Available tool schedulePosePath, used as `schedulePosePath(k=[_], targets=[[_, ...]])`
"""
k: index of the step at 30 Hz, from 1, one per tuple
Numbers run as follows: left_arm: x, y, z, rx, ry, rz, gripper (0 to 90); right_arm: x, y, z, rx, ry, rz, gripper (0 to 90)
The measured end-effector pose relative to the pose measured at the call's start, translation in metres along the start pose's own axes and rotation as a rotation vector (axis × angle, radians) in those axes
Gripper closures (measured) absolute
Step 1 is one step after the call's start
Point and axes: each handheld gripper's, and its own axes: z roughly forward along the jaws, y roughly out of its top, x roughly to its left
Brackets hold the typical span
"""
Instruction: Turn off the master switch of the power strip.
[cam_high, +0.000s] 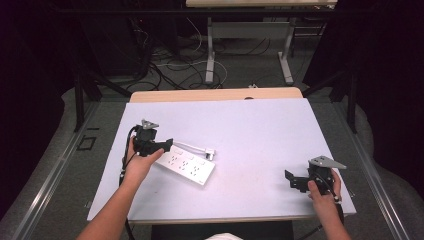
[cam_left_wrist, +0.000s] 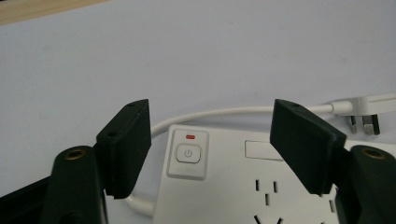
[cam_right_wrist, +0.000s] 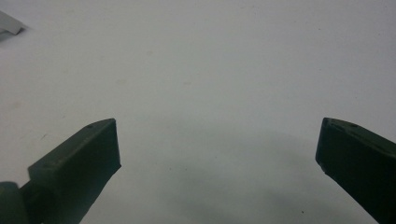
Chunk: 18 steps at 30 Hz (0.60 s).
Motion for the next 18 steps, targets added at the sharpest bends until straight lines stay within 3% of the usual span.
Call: schedulePosePath(k=[3, 10, 13, 18], targets=[[0.000, 0.001, -0.003, 0.007, -0.005, -0.003, 25.0, 0.000, 0.000, 0.000, 0.000, 0.000, 0.000, 0.0], [-0.001, 0.000, -0.009, -0.025, -0.025, -0.033, 15.3, 0.000, 0.000, 0.000, -0.007, -0.007, 0.001, 0.0], [-0.002, -0.001, -0.011, -0.040, -0.047, -0.051, 7.6, 0.001, 0.000, 0.000, -0.007, -0.008, 0.003, 0.0], [-0.004, -0.003, -0.013, -0.049, -0.077, -0.031, 0.5, 0.001, 0.000, 0.000, -0.008, -0.010, 0.003, 0.0]])
